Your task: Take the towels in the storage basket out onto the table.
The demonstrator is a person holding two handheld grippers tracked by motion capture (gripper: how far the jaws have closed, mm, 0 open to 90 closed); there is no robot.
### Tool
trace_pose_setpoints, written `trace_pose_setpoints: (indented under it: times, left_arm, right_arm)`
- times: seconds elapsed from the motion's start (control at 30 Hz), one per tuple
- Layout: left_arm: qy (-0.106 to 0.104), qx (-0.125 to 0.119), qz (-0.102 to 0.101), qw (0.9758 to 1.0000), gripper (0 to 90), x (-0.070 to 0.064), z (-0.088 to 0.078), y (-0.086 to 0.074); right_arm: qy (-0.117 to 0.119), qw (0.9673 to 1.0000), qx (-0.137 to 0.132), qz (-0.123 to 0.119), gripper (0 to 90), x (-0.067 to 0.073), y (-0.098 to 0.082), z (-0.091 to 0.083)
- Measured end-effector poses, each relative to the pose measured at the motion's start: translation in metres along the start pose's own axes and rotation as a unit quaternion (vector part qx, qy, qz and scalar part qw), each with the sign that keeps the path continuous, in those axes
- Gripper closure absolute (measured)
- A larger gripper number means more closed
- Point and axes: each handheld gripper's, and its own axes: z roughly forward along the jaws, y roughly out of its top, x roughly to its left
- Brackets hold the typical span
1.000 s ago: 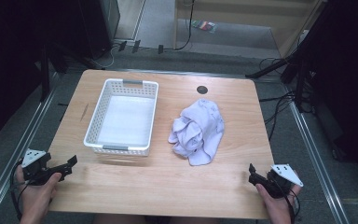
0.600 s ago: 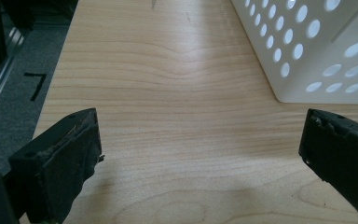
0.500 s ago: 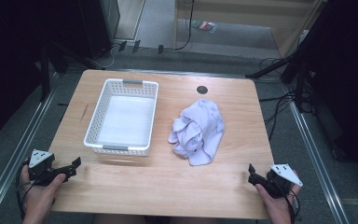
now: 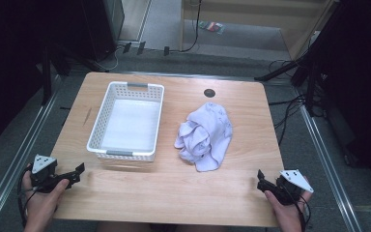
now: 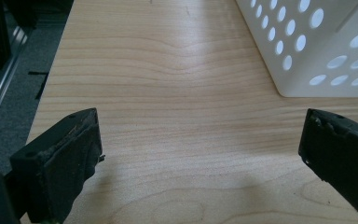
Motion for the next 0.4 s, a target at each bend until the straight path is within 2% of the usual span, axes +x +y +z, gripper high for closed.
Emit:
trace_pose_setpoints:
  times: [0.4]
  left_arm:
    - [0.004,0.006,-0.005,1.0000,0.0,0.0009,0.0011,0.0008]
  right_arm:
    - [0.000,1.0000,0.000,-0.002,7.5,0.0003,0.0000,0.0001]
